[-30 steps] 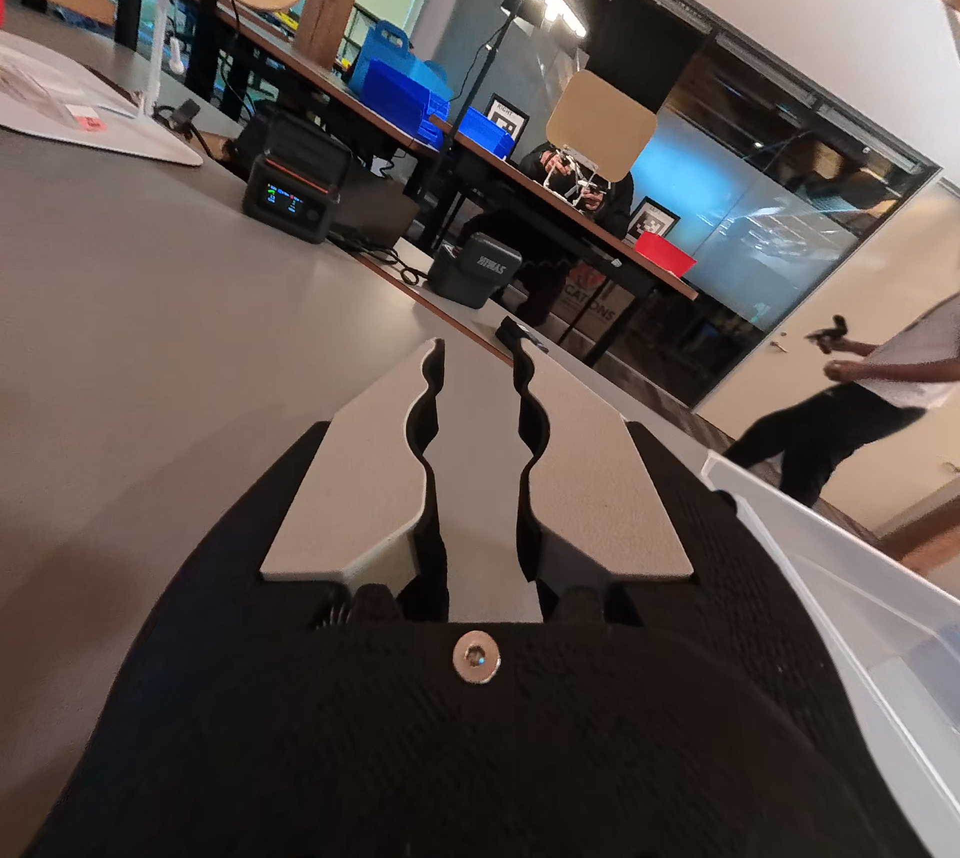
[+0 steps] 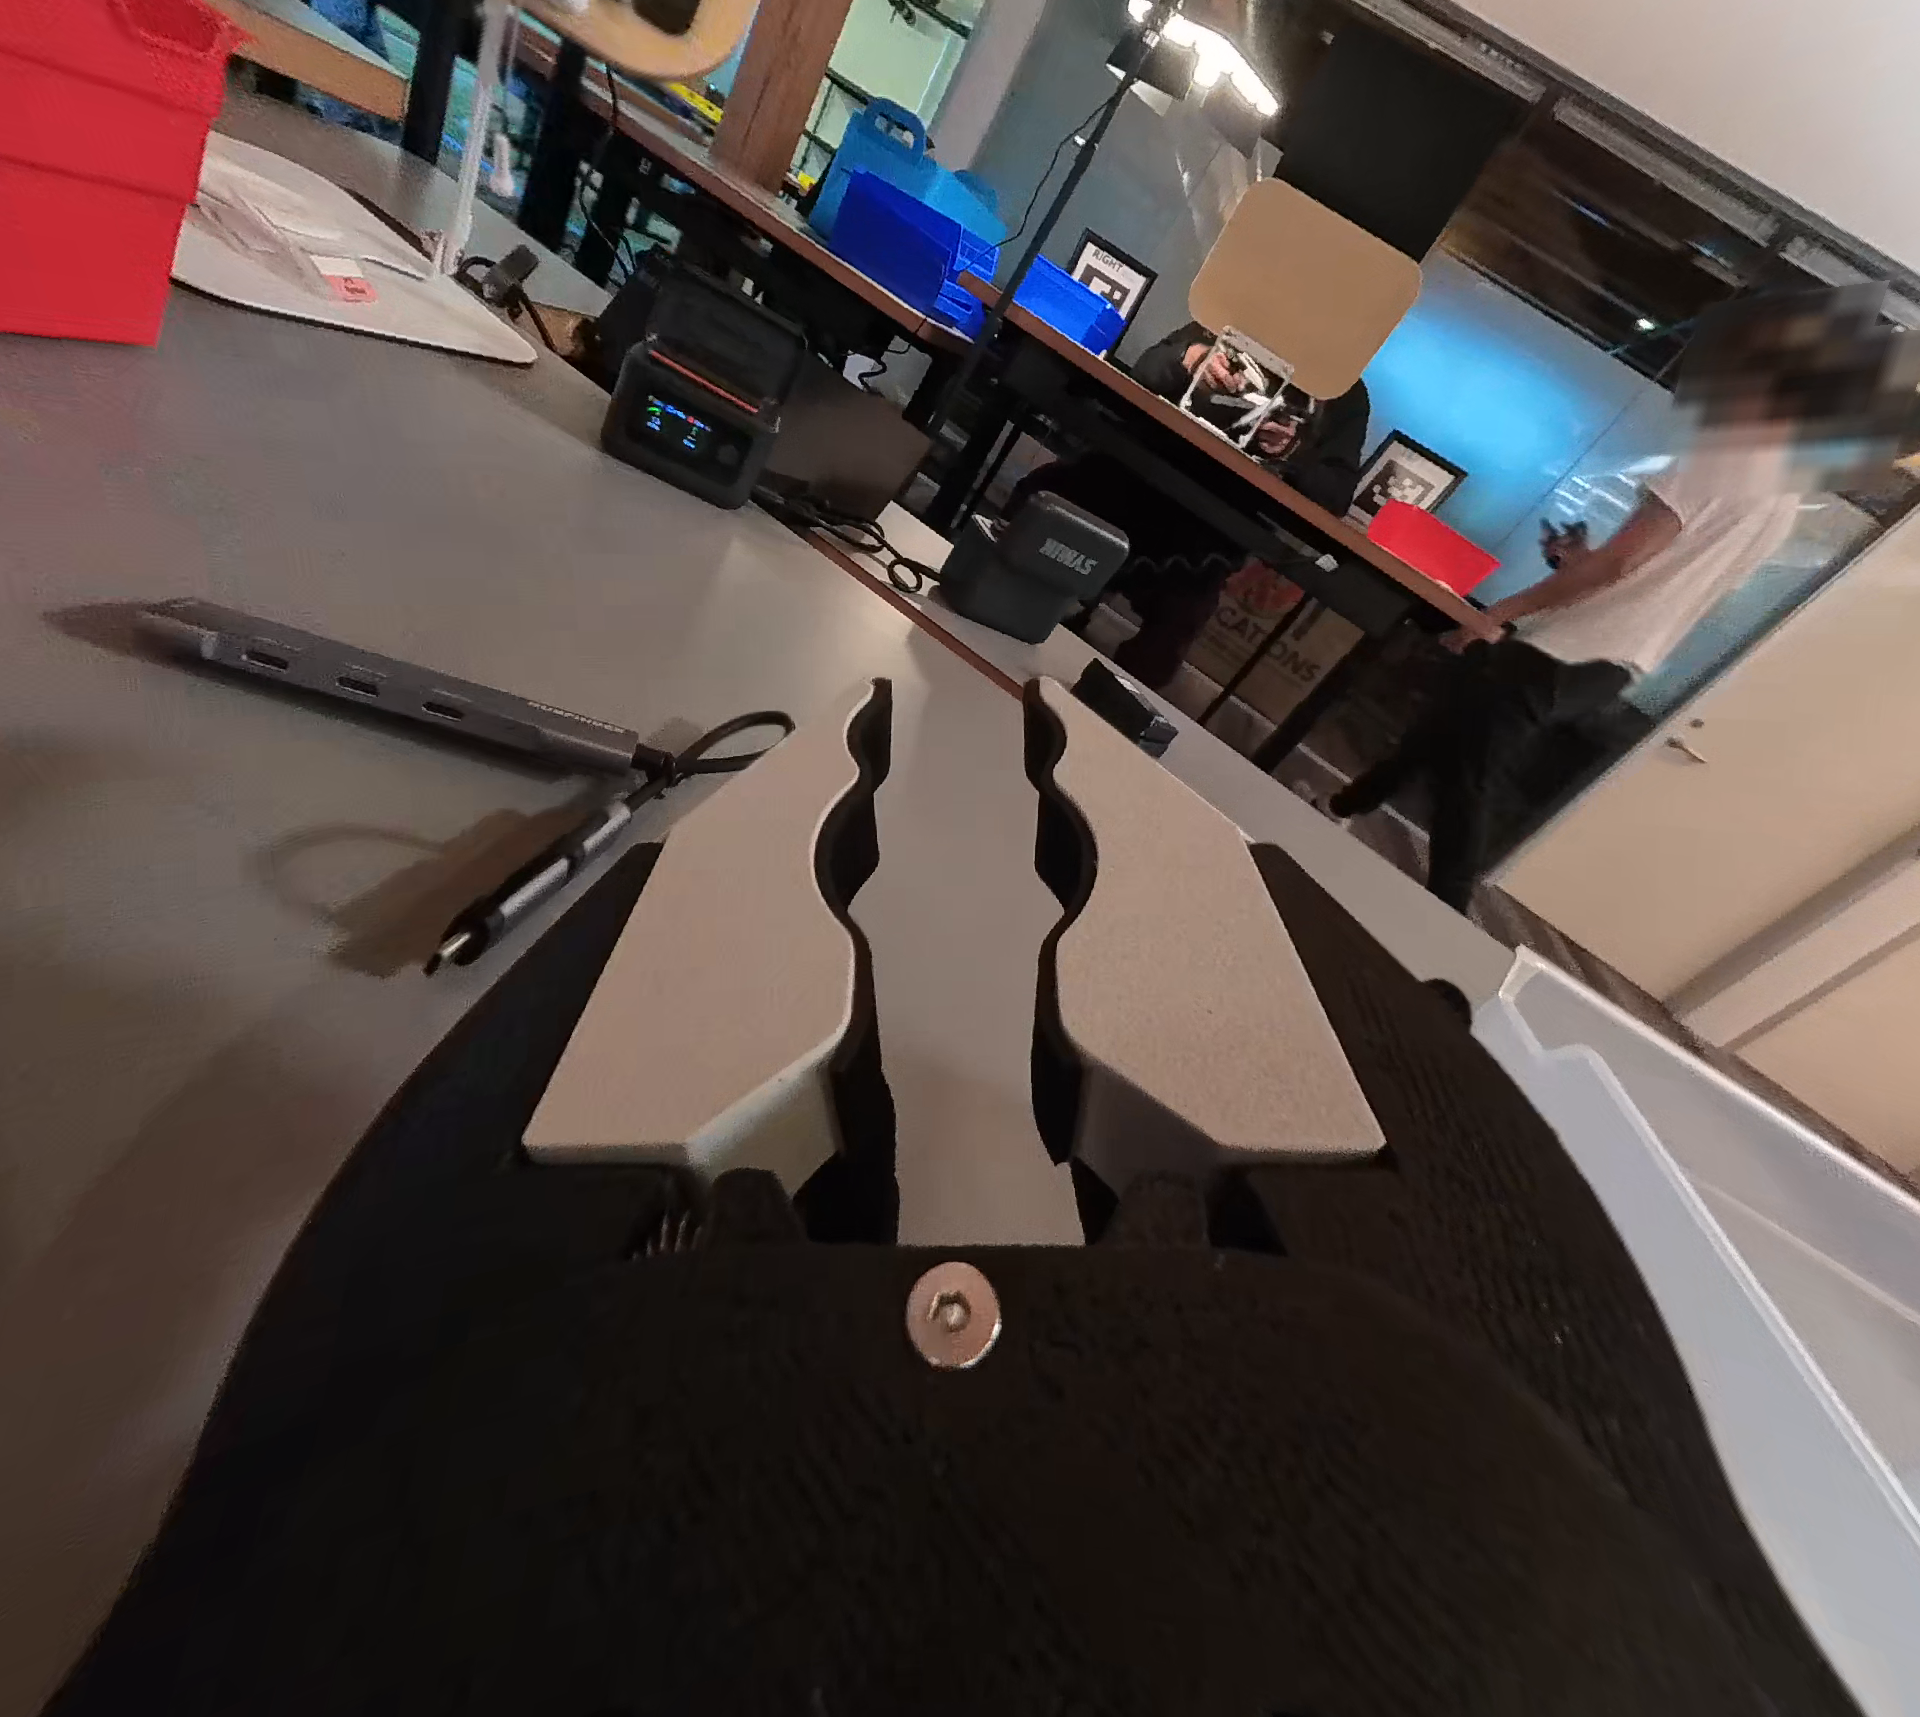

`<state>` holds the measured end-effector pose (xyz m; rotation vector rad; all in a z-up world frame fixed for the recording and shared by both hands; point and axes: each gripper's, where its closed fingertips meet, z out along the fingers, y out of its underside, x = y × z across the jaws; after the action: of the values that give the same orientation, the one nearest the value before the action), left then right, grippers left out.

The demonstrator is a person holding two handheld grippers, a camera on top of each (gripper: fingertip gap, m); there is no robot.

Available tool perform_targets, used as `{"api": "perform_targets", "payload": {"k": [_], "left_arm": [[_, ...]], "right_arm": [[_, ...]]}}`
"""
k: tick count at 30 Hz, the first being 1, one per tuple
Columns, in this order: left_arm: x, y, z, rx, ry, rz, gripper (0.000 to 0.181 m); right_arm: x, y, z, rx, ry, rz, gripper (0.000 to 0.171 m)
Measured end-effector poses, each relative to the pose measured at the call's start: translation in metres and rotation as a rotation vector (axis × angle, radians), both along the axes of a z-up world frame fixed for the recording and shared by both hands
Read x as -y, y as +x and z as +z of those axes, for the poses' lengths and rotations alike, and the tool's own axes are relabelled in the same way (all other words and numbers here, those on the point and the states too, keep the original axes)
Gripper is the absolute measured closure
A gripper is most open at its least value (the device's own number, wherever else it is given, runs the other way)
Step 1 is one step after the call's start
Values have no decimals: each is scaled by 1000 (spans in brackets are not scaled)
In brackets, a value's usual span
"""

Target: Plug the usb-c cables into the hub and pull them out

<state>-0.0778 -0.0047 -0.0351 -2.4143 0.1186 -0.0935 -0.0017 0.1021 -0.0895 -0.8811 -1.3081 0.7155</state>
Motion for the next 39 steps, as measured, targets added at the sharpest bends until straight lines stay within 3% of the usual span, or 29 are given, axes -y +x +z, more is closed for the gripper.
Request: {"api": "perform_targets", "payload": {"k": [1,4,9,14,19,24,31,39], "left_arm": [[19,-3,17,0,30,34,100],[89,-11,27,20,-16,124,106],[206,-23,-28,86,-230,353,114],[270,-21,-58,227,-225,556,120],[293,-23,-72,335,-112,717,133],[287,-17,-89,448,-63,741,135],[287,-23,-109,404,-145,778,136],[285,-21,-109,352,-123,740,175]], "right_arm": [[-1,0,0,1,-11,-3,147],[-2,0,2,-7,-31,-3,147],[-2,-1,0,1,-38,-4,147],[-5,-1,-1,5,-49,-18,147],[-7,-2,-2,11,-62,-25,147],[-5,-4,-4,20,-53,-18,147],[-2,-6,-3,19,-49,-12,147],[3,-8,-3,19,-34,6,147]]}}
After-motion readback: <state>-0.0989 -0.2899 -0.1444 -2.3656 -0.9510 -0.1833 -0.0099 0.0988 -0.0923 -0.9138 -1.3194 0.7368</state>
